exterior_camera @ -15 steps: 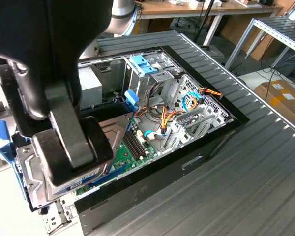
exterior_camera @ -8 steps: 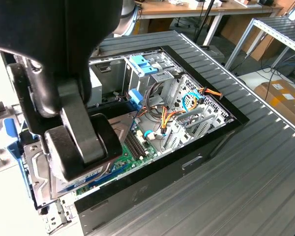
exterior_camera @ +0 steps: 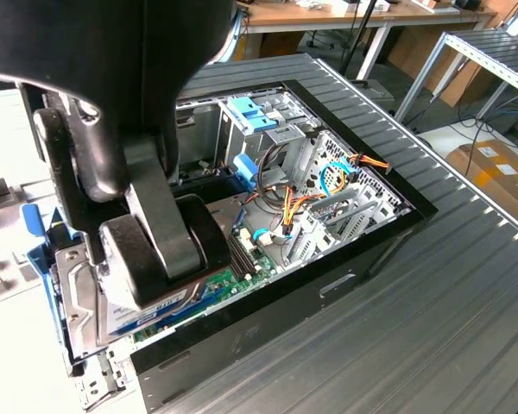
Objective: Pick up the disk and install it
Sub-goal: 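Pick up the disk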
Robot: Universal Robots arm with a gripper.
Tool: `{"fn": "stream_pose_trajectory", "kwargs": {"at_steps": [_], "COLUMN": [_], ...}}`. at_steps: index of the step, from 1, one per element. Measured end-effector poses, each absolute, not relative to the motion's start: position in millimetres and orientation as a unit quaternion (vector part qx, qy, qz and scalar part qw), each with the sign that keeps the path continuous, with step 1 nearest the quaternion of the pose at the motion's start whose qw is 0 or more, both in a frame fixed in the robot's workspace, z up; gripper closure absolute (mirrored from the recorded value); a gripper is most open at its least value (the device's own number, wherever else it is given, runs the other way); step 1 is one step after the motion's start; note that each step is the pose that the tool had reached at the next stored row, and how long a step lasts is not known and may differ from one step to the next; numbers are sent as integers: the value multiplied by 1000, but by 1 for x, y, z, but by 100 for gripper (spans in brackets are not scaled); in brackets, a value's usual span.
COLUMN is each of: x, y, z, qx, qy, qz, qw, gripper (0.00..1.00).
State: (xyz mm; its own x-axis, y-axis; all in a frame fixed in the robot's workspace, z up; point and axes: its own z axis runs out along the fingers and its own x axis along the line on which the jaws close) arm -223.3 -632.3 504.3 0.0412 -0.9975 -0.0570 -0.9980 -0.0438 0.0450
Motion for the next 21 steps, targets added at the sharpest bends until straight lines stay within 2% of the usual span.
{"fn": "stream_pose_trajectory", "kwargs": {"at_steps": [21], "x": [-212], "y": [-632], "z": [504], "qx": [-722], "qy": [691], "qz": [36], "qw": [3], "gripper": [63]}}
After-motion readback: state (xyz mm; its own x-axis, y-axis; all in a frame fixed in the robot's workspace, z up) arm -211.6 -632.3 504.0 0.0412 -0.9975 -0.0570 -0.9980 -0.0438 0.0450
